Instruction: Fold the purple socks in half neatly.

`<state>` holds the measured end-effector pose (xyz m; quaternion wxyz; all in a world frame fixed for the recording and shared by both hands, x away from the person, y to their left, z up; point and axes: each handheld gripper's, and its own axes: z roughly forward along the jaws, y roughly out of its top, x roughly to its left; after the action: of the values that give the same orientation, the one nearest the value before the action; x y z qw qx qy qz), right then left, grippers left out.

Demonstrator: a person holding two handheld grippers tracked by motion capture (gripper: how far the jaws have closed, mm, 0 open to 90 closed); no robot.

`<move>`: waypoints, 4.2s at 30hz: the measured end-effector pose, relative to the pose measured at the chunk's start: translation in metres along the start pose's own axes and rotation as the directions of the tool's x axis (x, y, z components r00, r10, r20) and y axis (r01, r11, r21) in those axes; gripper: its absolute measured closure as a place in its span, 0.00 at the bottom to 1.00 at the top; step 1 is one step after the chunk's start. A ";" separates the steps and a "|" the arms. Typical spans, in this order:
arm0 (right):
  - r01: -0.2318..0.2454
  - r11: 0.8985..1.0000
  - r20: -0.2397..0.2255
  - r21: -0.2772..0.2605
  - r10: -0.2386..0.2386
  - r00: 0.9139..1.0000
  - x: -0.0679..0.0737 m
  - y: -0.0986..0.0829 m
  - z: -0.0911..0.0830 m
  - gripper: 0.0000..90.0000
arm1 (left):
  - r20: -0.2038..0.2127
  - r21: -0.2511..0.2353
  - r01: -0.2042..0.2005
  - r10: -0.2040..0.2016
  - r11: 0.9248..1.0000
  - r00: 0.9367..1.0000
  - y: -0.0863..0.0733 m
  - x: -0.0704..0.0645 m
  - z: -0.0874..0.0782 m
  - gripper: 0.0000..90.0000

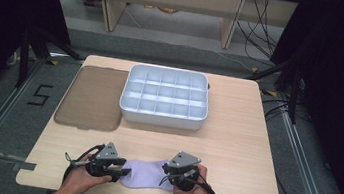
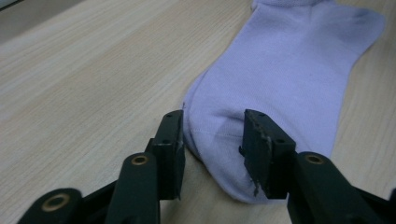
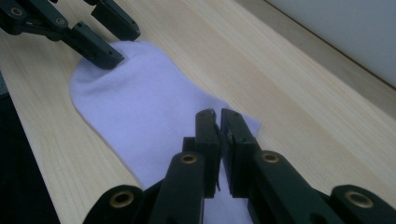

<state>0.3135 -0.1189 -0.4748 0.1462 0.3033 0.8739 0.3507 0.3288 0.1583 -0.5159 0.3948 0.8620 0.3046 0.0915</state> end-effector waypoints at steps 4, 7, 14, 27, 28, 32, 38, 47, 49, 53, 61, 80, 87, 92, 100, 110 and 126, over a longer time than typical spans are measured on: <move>-0.005 1.000 -0.006 0.003 0.005 1.000 0.001 -0.001 0.001 0.95 | 0.022 -0.016 0.038 -0.037 0.999 0.999 0.000 0.000 0.002 0.73; 0.016 1.000 -0.013 0.001 -0.016 1.000 0.001 -0.001 0.003 0.95 | 0.040 -0.020 0.054 -0.053 0.998 0.998 0.000 0.000 0.003 0.83; 0.006 1.000 -0.020 0.023 -0.006 1.000 0.005 -0.001 0.005 0.95 | 0.046 -0.025 0.050 -0.049 0.998 0.998 0.001 -0.001 -0.002 0.92; 0.061 0.992 -0.086 0.107 -0.052 0.995 0.016 -0.002 0.031 0.96 | 0.105 -0.100 0.077 -0.066 0.992 0.992 0.009 0.002 -0.018 0.94; 0.068 0.992 -0.093 0.110 -0.058 0.994 0.017 -0.002 0.033 0.97 | 0.114 -0.116 0.071 -0.058 0.991 0.992 0.009 0.003 -0.018 0.94; 0.087 0.991 -0.107 0.105 -0.075 0.991 0.027 0.003 0.039 0.97 | 0.141 -0.115 0.106 -0.089 0.988 0.986 0.009 0.002 -0.025 0.94; 0.087 0.992 -0.145 0.096 -0.072 0.987 0.039 0.010 0.046 0.96 | 0.162 -0.118 0.131 -0.111 0.984 0.980 0.004 0.003 -0.034 0.94; 0.135 0.988 -0.138 0.073 -0.124 0.983 0.041 0.031 0.063 0.96 | 0.174 -0.137 0.156 -0.131 0.978 0.976 0.005 0.012 -0.042 0.94; 0.092 0.989 -0.125 0.113 -0.078 0.989 0.045 0.032 0.069 0.97 | 0.184 -0.133 0.165 -0.139 0.977 0.973 0.005 0.013 -0.044 0.94; 0.090 0.991 -0.164 0.097 -0.073 0.984 0.050 0.040 0.077 0.97 | 0.176 -0.151 0.177 -0.150 0.973 0.973 0.006 0.018 -0.049 0.94; 0.077 0.995 -0.161 0.061 -0.066 0.985 0.038 0.050 0.074 0.97 | 0.200 -0.142 0.186 -0.156 0.972 0.967 0.006 0.021 -0.050 0.94; 0.082 0.995 -0.116 0.056 -0.075 0.990 0.018 0.047 0.056 0.98 | 0.192 -0.155 0.195 -0.164 0.969 0.968 0.008 0.021 -0.051 0.93; 0.077 0.989 -0.120 0.126 -0.062 0.991 0.010 0.022 0.049 0.98 | 0.186 -0.145 0.200 -0.172 0.969 0.967 0.016 0.015 -0.042 0.93; 0.075 0.989 -0.128 0.128 -0.058 0.990 0.009 0.023 0.050 0.98 | 0.164 -0.120 0.178 -0.157 0.977 0.974 0.021 0.008 -0.028 0.92; 0.060 0.990 -0.123 0.126 -0.045 0.991 0.008 0.022 0.049 0.98 | 0.157 -0.120 0.195 -0.175 0.973 0.972 0.024 0.006 -0.015 0.92; 0.020 0.992 -0.132 0.122 -0.004 0.991 0.008 0.021 0.050 0.98 | 0.173 -0.095 0.199 -0.181 0.975 0.968 0.028 -0.001 0.003 0.90; -0.005 0.998 -0.140 0.055 0.013 0.990 -0.002 0.020 0.032 0.95 | 0.237 -0.165 0.250 -0.208 0.954 0.949 0.034 0.005 -0.012 0.60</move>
<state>0.3383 -0.0924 -0.4834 0.0746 0.2858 0.8899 0.3477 0.3434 0.1516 -0.4838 0.5153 0.7830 0.3478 -0.0205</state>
